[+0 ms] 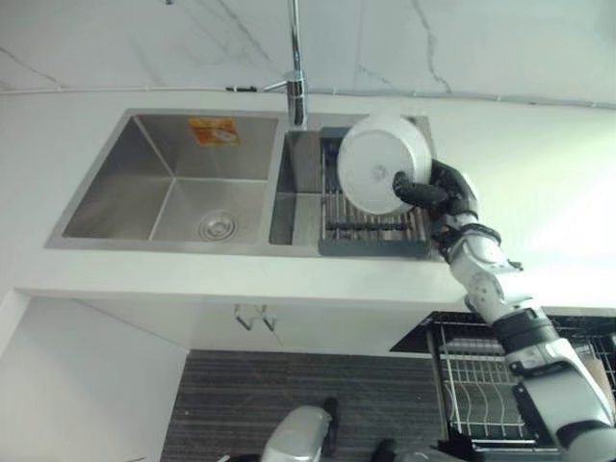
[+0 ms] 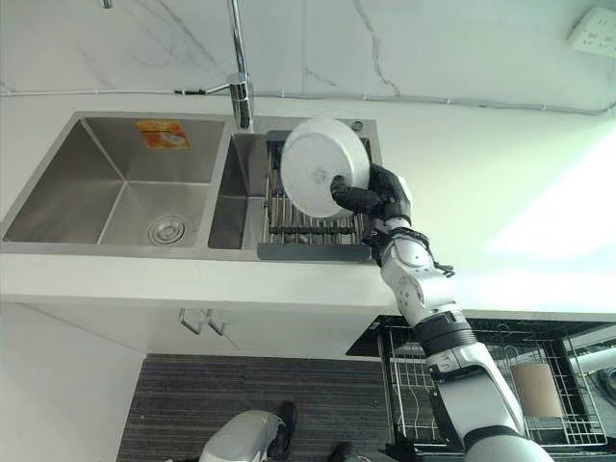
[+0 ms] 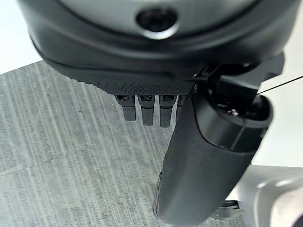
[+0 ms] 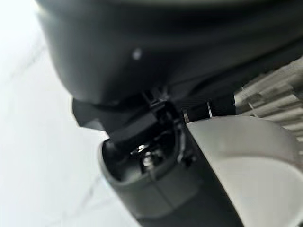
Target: Place the dishes in the dishwasher.
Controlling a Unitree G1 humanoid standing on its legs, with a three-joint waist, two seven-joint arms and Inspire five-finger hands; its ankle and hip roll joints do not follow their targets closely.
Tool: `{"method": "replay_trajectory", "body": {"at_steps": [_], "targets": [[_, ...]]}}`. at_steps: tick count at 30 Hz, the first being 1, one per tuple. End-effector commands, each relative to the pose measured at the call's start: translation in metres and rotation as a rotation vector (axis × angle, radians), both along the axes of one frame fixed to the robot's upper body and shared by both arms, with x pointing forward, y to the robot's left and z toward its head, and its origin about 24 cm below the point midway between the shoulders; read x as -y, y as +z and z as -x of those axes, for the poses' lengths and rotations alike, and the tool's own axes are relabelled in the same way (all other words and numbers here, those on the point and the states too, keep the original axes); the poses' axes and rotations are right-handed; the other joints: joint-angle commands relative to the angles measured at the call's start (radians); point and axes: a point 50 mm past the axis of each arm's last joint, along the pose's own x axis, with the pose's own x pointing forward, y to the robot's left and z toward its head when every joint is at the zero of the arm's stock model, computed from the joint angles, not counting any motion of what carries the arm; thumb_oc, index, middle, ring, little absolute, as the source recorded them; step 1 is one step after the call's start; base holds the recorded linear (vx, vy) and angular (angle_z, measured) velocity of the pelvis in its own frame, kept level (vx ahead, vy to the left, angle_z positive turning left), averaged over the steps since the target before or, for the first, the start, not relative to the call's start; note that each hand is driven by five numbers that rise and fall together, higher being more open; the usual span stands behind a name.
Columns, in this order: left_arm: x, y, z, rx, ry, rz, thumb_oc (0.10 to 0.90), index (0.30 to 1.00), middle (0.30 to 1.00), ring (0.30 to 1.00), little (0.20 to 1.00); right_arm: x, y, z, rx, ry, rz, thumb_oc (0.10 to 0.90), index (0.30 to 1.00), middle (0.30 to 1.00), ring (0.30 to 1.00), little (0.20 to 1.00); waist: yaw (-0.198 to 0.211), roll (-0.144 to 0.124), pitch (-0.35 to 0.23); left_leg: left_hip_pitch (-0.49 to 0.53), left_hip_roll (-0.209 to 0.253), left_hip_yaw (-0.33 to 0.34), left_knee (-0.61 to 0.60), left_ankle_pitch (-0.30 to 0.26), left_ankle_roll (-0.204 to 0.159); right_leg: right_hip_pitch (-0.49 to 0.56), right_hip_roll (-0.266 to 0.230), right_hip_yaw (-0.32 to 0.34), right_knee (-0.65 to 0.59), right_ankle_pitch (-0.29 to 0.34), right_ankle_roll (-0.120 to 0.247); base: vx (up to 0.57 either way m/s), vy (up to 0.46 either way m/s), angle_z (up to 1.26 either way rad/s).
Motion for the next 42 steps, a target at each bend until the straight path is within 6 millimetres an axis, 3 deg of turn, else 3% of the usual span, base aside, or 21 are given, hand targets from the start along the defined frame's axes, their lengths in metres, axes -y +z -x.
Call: {"method": "replay_trajectory", "body": {"at_steps": [1,9,13,18,24,30,35,39,42], "targets": [[-0.008,0.001,0.014,-0.042,-0.047,-0.02,0.8,0.9,0.9,0.9,0.9,0.008,0.074,-0.006,0.275,-0.025,0.019,0.4,0.3,0.3,0.3,0.3,0.02,0.003,-0.053,0.016,0.065,-0.059,0.005,-0.068,-0.108,-0.028,-0.041,0.058,0.016,-0.009,0.046,0.0,0.0,0.0],[-0.008,0.001,0.014,-0.041,-0.056,-0.024,0.8,0.9,0.9,0.9,0.9,0.008,0.081,-0.004,0.327,-0.055,0.013,0.4,0.3,0.3,0.3,0.3,0.025,-0.001,-0.059,0.019,0.067,-0.06,0.005,-0.068,-0.109,-0.022,-0.039,0.054,0.016,-0.013,0.045,0.0,0.0,0.0],[-0.008,0.0,0.016,-0.043,-0.046,-0.025,0.8,0.9,0.9,0.9,0.9,0.005,0.092,0.004,0.453,-0.054,-0.042,0.4,0.3,0.3,0.3,0.3,0.025,-0.003,-0.069,0.022,0.07,-0.058,0.005,-0.07,-0.11,-0.018,-0.038,0.053,0.016,-0.016,0.045,-0.01,-0.004,0.0],[-0.007,-0.001,0.017,-0.036,-0.015,-0.025,0.8,0.9,0.9,0.9,0.9,-0.017,0.117,0.028,0.713,0.006,-0.146,0.4,0.3,0.3,0.3,0.3,0.017,-0.004,-0.09,0.03,0.081,-0.041,0.005,-0.077,-0.112,-0.013,-0.038,0.048,0.016,-0.025,0.044,-0.08,-0.029,-0.01],[-0.005,-0.002,0.014,-0.02,0.073,0.004,0.8,0.9,0.9,0.9,0.9,-0.03,0.124,0.055,0.874,0.071,-0.23,0.4,0.3,0.3,0.3,0.3,-0.009,-0.014,-0.116,0.045,0.098,-0.009,0.005,-0.086,-0.115,-0.009,-0.037,0.052,0.016,-0.031,0.041,-0.07,-0.05,-0.03],[-0.01,-0.003,0.022,-0.035,0.193,-0.015,0.8,0.9,0.9,0.9,0.9,-0.009,0.115,0.076,0.876,0.032,-0.309,0.4,0.3,0.3,0.3,0.3,-0.064,-0.023,-0.136,0.062,0.114,0.026,0.005,-0.098,-0.113,-0.019,-0.025,0.089,0.016,-0.032,0.039,-0.03,-0.061,-0.19],[-0.007,-0.005,0.025,-0.029,0.242,-0.021,0.8,0.9,0.9,0.9,0.9,0.019,0.096,0.102,0.875,-0.036,-0.341,0.4,0.3,0.3,0.3,0.3,-0.139,-0.027,-0.144,0.077,0.134,0.069,0.005,-0.108,-0.112,-0.028,-0.004,0.125,0.016,-0.03,0.037,0.02,-0.045,-0.33],[0.001,-0.004,0.017,0.016,0.262,-0.013,0.8,0.9,0.9,0.9,0.9,0.055,0.058,0.124,0.789,-0.144,-0.36,0.4,0.3,0.3,0.3,0.3,-0.21,-0.028,-0.139,0.095,0.145,0.107,0.005,-0.118,-0.107,-0.037,0.021,0.165,0.016,-0.034,0.029,0.02,-0.036,-0.39],[0.0,-0.003,0.012,0.033,0.27,-0.004,0.8,0.9,0.9,0.9,0.9,0.069,0.044,0.131,0.743,-0.176,-0.355,0.4,0.3,0.3,0.3,0.3,-0.241,-0.034,-0.133,0.108,0.149,0.127,0.005,-0.12,-0.105,-0.042,0.031,0.186,0.016,-0.035,0.024,-0.01,-0.059,-0.44]]}}
